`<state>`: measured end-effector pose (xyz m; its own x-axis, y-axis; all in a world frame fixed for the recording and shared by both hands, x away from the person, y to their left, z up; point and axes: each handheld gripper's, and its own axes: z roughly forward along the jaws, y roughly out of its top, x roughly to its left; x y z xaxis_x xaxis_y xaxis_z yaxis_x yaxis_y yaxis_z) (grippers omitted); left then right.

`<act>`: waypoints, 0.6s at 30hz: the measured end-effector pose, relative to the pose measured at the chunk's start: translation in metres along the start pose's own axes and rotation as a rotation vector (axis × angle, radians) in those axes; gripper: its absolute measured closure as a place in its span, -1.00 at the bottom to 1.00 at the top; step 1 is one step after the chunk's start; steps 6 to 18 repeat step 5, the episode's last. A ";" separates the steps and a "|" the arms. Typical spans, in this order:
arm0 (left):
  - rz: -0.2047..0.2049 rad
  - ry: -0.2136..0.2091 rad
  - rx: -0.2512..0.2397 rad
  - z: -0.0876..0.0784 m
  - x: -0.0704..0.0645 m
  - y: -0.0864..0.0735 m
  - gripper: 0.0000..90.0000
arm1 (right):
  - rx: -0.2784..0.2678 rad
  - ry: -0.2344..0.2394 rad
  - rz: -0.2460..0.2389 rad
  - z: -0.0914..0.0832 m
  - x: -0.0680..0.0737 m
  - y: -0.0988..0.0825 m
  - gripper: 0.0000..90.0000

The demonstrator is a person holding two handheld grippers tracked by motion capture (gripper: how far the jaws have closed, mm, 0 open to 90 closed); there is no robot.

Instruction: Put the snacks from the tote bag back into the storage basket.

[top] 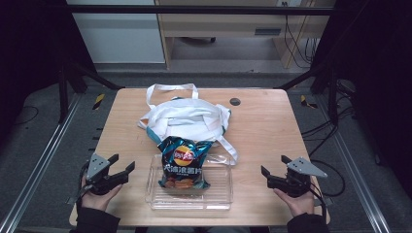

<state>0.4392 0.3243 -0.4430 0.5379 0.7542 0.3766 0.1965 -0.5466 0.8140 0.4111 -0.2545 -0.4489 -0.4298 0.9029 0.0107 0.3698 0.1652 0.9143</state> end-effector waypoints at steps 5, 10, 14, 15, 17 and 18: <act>0.024 -0.006 0.009 0.003 0.002 -0.002 -0.34 | 0.008 -0.004 0.005 0.001 -0.001 -0.001 -0.65; 0.024 -0.006 0.009 0.003 0.002 -0.002 -0.34 | 0.008 -0.004 0.005 0.001 -0.001 -0.001 -0.65; 0.024 -0.006 0.009 0.003 0.002 -0.002 -0.34 | 0.008 -0.004 0.005 0.001 -0.001 -0.001 -0.65; 0.024 -0.006 0.009 0.003 0.002 -0.002 -0.34 | 0.008 -0.004 0.005 0.001 -0.001 -0.001 -0.65; 0.024 -0.006 0.009 0.003 0.002 -0.002 -0.34 | 0.008 -0.004 0.005 0.001 -0.001 -0.001 -0.65; 0.024 -0.006 0.009 0.003 0.002 -0.002 -0.34 | 0.008 -0.004 0.005 0.001 -0.001 -0.001 -0.65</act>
